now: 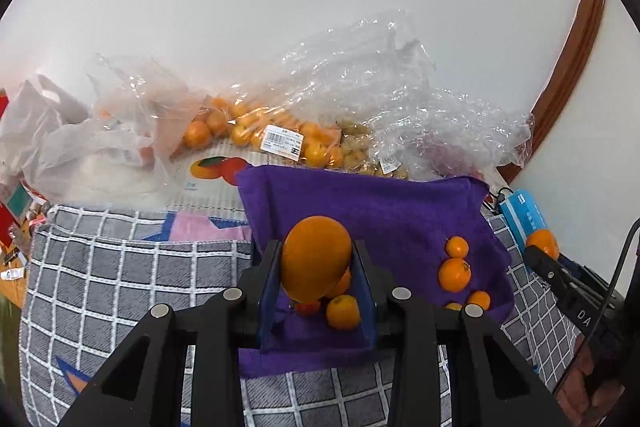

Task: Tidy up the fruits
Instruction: 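Carry both held fruits over the purple towel and lower them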

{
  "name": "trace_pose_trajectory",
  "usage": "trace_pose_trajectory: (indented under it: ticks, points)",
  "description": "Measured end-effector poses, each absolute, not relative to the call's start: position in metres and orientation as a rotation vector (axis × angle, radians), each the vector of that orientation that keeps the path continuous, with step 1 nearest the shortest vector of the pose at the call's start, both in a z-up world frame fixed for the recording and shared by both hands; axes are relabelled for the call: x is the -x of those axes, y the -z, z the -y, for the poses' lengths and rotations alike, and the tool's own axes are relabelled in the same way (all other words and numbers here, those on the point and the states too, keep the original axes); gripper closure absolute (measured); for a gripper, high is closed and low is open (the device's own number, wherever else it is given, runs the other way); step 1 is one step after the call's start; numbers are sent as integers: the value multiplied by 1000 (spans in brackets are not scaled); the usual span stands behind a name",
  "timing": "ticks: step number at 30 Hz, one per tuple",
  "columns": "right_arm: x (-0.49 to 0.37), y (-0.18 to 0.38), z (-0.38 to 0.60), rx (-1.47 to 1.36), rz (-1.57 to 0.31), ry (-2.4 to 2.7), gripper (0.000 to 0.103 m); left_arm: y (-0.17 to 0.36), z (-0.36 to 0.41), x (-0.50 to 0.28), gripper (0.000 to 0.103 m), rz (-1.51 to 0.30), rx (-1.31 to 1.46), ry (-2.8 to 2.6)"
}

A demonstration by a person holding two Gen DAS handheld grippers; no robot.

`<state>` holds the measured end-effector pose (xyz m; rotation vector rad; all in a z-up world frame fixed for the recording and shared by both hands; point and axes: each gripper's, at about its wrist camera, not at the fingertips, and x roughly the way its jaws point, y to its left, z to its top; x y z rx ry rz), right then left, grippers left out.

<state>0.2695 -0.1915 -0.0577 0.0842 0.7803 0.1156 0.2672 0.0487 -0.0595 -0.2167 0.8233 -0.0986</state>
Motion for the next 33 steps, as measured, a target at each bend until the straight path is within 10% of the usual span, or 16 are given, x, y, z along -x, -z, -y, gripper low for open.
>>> trace_pose_trajectory:
  ticks: [33]
  points:
    - [-302,148,212,-60,-954,-47,62,132,22,-314,71,-972,180,228]
